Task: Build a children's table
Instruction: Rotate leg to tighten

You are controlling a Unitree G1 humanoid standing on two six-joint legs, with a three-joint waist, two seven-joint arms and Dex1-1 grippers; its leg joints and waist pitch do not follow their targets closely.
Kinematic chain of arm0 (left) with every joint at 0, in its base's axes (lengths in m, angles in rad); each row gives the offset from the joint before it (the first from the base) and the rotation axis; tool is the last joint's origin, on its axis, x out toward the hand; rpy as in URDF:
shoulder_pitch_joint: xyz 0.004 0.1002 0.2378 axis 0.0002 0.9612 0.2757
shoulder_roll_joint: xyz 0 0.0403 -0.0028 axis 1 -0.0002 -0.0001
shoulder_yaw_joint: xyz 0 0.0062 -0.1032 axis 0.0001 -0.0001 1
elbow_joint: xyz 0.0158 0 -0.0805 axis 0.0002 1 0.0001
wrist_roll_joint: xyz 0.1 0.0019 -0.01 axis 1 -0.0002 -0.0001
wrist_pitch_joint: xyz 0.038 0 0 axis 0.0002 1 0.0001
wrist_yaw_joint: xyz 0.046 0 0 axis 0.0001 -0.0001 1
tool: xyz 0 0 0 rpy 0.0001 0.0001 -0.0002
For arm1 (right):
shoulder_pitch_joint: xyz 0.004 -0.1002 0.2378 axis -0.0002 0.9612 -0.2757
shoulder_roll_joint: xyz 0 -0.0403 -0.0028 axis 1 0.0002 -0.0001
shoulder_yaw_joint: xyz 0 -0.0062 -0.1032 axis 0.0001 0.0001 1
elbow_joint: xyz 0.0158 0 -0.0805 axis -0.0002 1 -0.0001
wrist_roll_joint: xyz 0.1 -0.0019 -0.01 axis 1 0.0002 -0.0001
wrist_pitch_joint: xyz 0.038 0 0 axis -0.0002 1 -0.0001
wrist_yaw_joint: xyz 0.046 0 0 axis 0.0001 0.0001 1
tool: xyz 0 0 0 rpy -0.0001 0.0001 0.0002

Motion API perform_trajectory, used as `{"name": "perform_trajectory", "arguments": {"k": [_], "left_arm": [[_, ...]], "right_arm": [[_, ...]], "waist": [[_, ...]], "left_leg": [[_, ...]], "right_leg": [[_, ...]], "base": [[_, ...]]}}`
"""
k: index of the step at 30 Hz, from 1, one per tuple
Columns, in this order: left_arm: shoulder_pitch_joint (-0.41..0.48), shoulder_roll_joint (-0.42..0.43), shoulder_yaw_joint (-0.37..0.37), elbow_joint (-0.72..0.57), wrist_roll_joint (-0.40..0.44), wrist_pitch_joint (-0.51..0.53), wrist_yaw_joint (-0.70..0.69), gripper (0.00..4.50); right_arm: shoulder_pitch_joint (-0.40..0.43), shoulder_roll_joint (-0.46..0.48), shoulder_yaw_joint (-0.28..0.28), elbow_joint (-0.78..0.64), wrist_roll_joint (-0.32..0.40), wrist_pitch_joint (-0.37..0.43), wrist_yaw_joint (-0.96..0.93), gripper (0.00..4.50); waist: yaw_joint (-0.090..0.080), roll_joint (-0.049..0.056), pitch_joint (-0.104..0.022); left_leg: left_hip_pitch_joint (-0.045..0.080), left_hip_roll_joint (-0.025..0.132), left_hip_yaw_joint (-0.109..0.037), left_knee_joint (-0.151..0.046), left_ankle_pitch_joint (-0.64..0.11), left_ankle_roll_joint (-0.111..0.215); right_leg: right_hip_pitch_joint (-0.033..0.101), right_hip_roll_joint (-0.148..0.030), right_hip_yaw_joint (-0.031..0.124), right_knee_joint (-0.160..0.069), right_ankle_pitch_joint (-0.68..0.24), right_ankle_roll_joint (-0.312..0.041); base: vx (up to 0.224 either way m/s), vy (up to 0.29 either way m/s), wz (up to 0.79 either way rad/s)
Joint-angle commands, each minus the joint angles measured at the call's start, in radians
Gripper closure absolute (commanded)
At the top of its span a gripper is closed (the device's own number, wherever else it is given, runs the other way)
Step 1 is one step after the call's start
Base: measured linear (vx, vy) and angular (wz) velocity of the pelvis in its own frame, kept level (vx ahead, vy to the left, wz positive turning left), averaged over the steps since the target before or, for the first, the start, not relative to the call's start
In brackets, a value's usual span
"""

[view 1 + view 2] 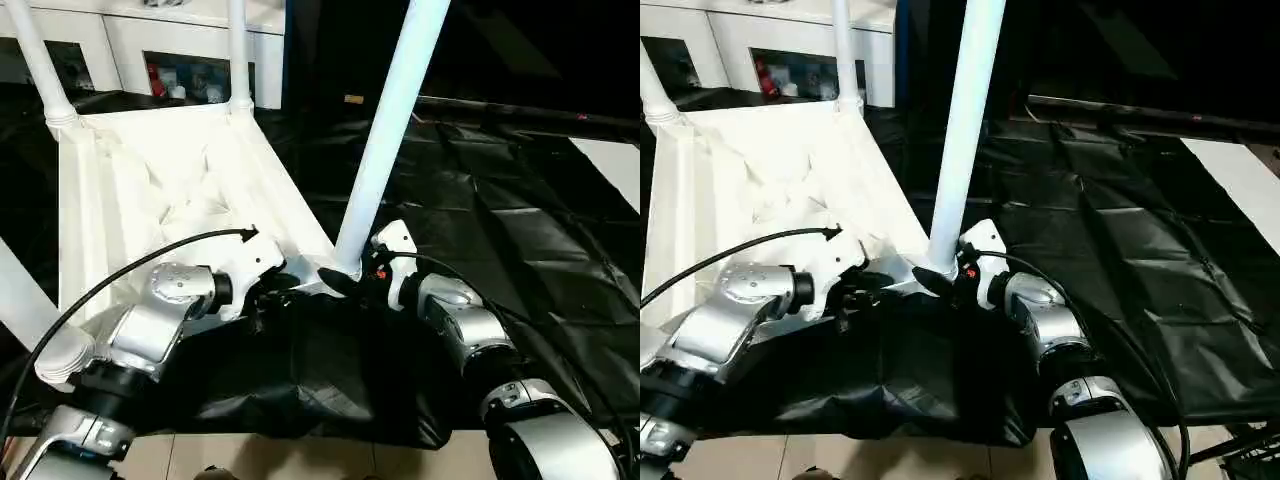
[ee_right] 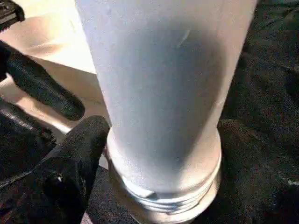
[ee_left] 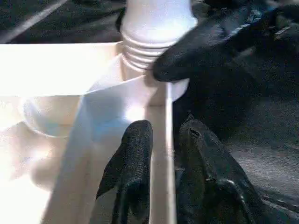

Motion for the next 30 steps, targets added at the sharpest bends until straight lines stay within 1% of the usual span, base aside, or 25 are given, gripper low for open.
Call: {"name": "perform_trajectory", "arguments": {"k": [1, 2, 4, 5, 7, 9, 12, 13, 14, 15, 16, 18, 19, 20, 22, 23, 25, 28, 30], "left_arm": [[-0.017, 0.005, -0.020, 0.016, 0.026, -0.010, 0.006, 3.27], [-0.018, 0.008, -0.022, 0.019, 0.025, -0.008, 0.003, 3.27], [-0.018, 0.014, -0.027, 0.022, 0.025, -0.003, -0.005, 3.27], [-0.018, 0.016, -0.029, 0.024, 0.025, -0.002, -0.007, 3.27], [-0.016, 0.017, -0.028, 0.029, 0.014, 0.009, -0.018, 3.27], [-0.013, 0.019, -0.025, 0.034, 0.000, 0.025, -0.033, 3.55], [-0.014, 0.020, -0.023, 0.040, 0.000, 0.029, -0.036, 3.66], [-0.015, 0.019, -0.019, 0.046, -0.004, 0.034, -0.040, 3.73], [-0.016, 0.022, -0.023, 0.048, -0.002, 0.032, -0.047, 3.92], [-0.016, 0.024, -0.024, 0.049, -0.002, 0.032, -0.049, 3.92], [-0.017, 0.029, -0.030, 0.050, 0.000, 0.036, -0.058, 4.07], [-0.018, 0.035, -0.036, 0.051, 0.003, 0.037, -0.066, 4.07], [-0.020, 0.041, -0.040, 0.053, 0.002, 0.041, -0.076, 4.28], [-0.020, 0.041, -0.040, 0.053, 0.002, 0.041, -0.076, 4.37], [-0.020, 0.050, -0.050, 0.052, -0.003, 0.049, -0.096, 4.48], [-0.020, 0.053, -0.053, 0.051, -0.004, 0.051, -0.102, 4.48], [-0.015, 0.064, -0.070, 0.045, 0.000, 0.048, -0.128, 4.48], [-0.009, 0.080, -0.095, 0.039, 0.013, 0.047, -0.157, 4.48], [-0.010, 0.077, -0.093, 0.042, 0.014, 0.045, -0.151, 4.48]], "right_arm": [[0.012, -0.012, 0.004, -0.022, 0.000, -0.003, 0.019, 0.41], [0.014, -0.011, 0.005, -0.024, 0.000, -0.003, 0.019, 0.41], [0.016, -0.010, 0.006, -0.025, 0.000, -0.003, 0.019, 0.41], [0.017, -0.010, 0.007, -0.025, 0.000, -0.003, 0.020, 0.41], [0.018, -0.009, 0.007, -0.027, 0.000, -0.003, 0.021, 0.41], [0.019, -0.008, 0.008, -0.027, -0.001, -0.006, 0.022, 0.41], [0.018, -0.007, 0.006, -0.025, 0.000, -0.008, 0.023, 0.41], [0.017, -0.006, 0.005, -0.024, 0.000, -0.009, 0.024, 0.41], [0.016, -0.006, 0.005, -0.023, 0.000, -0.009, 0.024, 0.41], [0.016, -0.006, 0.004, -0.023, 0.000, -0.009, 0.024, 0.41], [0.014, -0.006, 0.004, -0.021, 0.000, -0.009, 0.024, 0.41], [0.012, -0.007, 0.003, -0.018, 0.000, -0.010, 0.025, 0.41], [0.009, -0.008, 0.002, -0.015, -0.001, -0.012, 0.025, 0.41], [0.009, -0.008, 0.002, -0.015, -0.001, -0.012, 0.025, 0.41], [0.006, -0.012, 0.001, -0.009, -0.003, -0.016, 0.023, 0.41], [0.005, -0.013, 0.001, -0.008, -0.003, -0.016, 0.023, 0.41], [0.004, -0.016, 0.001, -0.005, -0.005, -0.019, 0.024, 0.41], [0.004, -0.023, 0.002, -0.004, -0.007, -0.018, 0.030, 0.41], [0.002, -0.027, 0.001, -0.002, -0.007, -0.019, 0.034, 0.41]], "waist": [[0.004, 0.026, -0.066], [0.005, 0.029, -0.067], [0.006, 0.029, -0.067], [0.007, 0.031, -0.068], [0.007, 0.030, -0.067], [0.007, 0.031, -0.067], [0.008, 0.031, -0.066], [0.008, 0.033, -0.066], [0.007, 0.030, -0.067], [0.008, 0.031, -0.067], [0.008, 0.032, -0.067], [0.008, 0.033, -0.067], [0.008, 0.035, -0.067], [0.008, 0.034, -0.068], [0.007, 0.034, -0.067], [0.008, 0.037, -0.067], [0.008, 0.037, -0.066], [0.010, 0.038, -0.063], [0.012, 0.040, -0.062]], "left_leg": [[0.013, 0.004, 0.008, -0.061, -0.266, -0.014], [0.013, 0.005, 0.007, -0.061, -0.259, -0.013], [0.013, 0.005, 0.008, -0.061, -0.251, -0.014], [0.013, 0.004, 0.007, -0.061, -0.247, -0.014], [0.013, 0.004, 0.008, -0.061, -0.252, -0.014], [0.013, 0.004, 0.008, -0.061, -0.253, -0.016], [0.015, 0.004, 0.008, -0.061, -0.263, -0.016], [0.015, 0.005, 0.008, -0.062, -0.265, -0.018], [0.015, 0.004, 0.008, -0.061, -0.265, -0.018], [0.015, 0.004, 0.008, -0.061, -0.263, -0.017], [0.015, 0.004, 0.008, -0.061, -0.259, -0.017], [0.015, 0.004, 0.007, -0.061, -0.259, -0.017], [0.015, 0.004, 0.007, -0.062, -0.255, -0.019], [0.015, 0.004, 0.008, -0.061, -0.252, -0.018], [0.015, 0.004, 0.008, -0.061, -0.256, -0.018], [0.016, 0.004, 0.008, -0.061, -0.257, -0.019], [0.017, 0.004, 0.008, -0.061, -0.266, -0.019], [0.019, 0.005, 0.007, -0.064, -0.298, -0.024], [0.021, 0.006, 0.006, -0.065, -0.315, -0.029]], "right_leg": [[0.051, -0.047, 0.039, -0.066, -0.187, -0.196], [0.052, -0.047, 0.039, -0.064, -0.172, -0.197], [0.052, -0.047, 0.039, -0.062, -0.153, -0.206], [0.053, -0.047, 0.039, -0.060, -0.144, -0.209], [0.053, -0.046, 0.038, -0.061, -0.140, -0.213], [0.053, -0.046, 0.038, -0.060, -0.137, -0.215], [0.052, -0.047, 0.039, -0.062, -0.150, -0.216], [0.052, -0.047, 0.039, -0.062, -0.151, -0.216], [0.053, -0.046, 0.038, -0.062, -0.153, -0.215], [0.053, -0.046, 0.038, -0.062, -0.154, -0.214], [0.053, -0.047, 0.039, -0.061, -0.149, -0.214], [0.053, -0.047, 0.038, -0.061, -0.147, -0.215], [0.054, -0.046, 0.038, -0.059, -0.136, -0.218], [0.053, -0.046, 0.038, -0.058, -0.127, -0.221], [0.054, -0.047, 0.039, -0.059, -0.131, -0.223], [0.054, -0.047, 0.039, -0.059, -0.130, -0.224], [0.053, -0.047, 0.039, -0.060, -0.140, -0.224], [0.050, -0.047, 0.039, -0.065, -0.183, -0.216], [0.049, -0.048, 0.039, -0.068, -0.207, -0.211]], "base": [[0.000, 0.000, 0.00], [0.000, 0.000, 0.00], [0.000, 0.000, 0.00], [0.000, 0.000, 0.00], [0.000, 0.000, 0.00], [0.000, 0.000, 0.00], [0.000, 0.000, 0.00], [0.000, 0.000, 0.00], [0.000, 0.000, 0.00], [0.000, 0.000, 0.00], [0.000, 0.000, 0.00], [0.000, 0.000, 0.00], [0.000, 0.000, 0.00], [0.000, 0.000, 0.00], [0.000, 0.000, 0.00], [0.000, 0.000, 0.00], [0.000, 0.000, 0.00], [0.000, 0.000, 0.00], [0.000, 0.000, 0.00]]}}
